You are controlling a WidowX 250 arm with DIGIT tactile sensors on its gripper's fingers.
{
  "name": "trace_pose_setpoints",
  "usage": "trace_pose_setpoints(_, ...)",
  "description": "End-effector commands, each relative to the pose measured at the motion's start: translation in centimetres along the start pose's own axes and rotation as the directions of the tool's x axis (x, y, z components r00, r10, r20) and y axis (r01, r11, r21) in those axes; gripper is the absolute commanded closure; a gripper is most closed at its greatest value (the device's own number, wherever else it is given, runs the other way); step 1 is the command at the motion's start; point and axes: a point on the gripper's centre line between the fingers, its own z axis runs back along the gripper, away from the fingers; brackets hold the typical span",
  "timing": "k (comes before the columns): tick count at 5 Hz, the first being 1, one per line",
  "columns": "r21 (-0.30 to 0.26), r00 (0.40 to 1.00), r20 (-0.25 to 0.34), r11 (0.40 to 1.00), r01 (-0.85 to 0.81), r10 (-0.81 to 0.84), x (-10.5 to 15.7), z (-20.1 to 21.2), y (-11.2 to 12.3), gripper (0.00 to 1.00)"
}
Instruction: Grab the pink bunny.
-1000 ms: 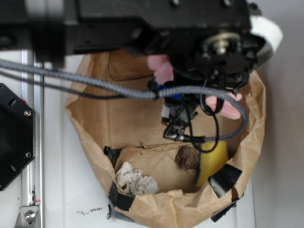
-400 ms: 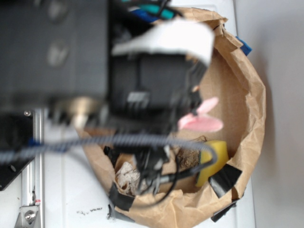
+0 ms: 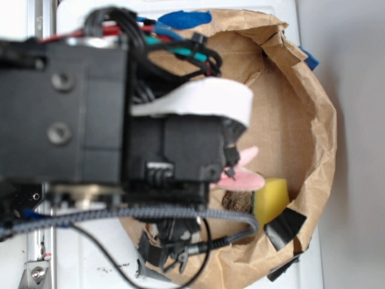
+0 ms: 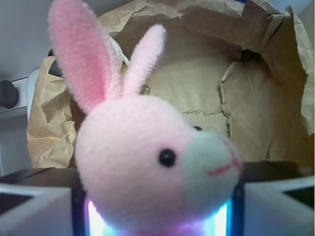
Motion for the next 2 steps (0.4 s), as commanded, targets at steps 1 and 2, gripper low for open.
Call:
trace_pose_setpoints(1, -0.004, 1.0, 0.021, 1.0, 0.003, -0.003, 0.63, 0.42, 0.61, 1.0)
trace_pose_setpoints(2, 0.002, 1.0, 0.017, 1.0, 0.001, -0.001, 0.83, 0.25, 0.89, 1.0)
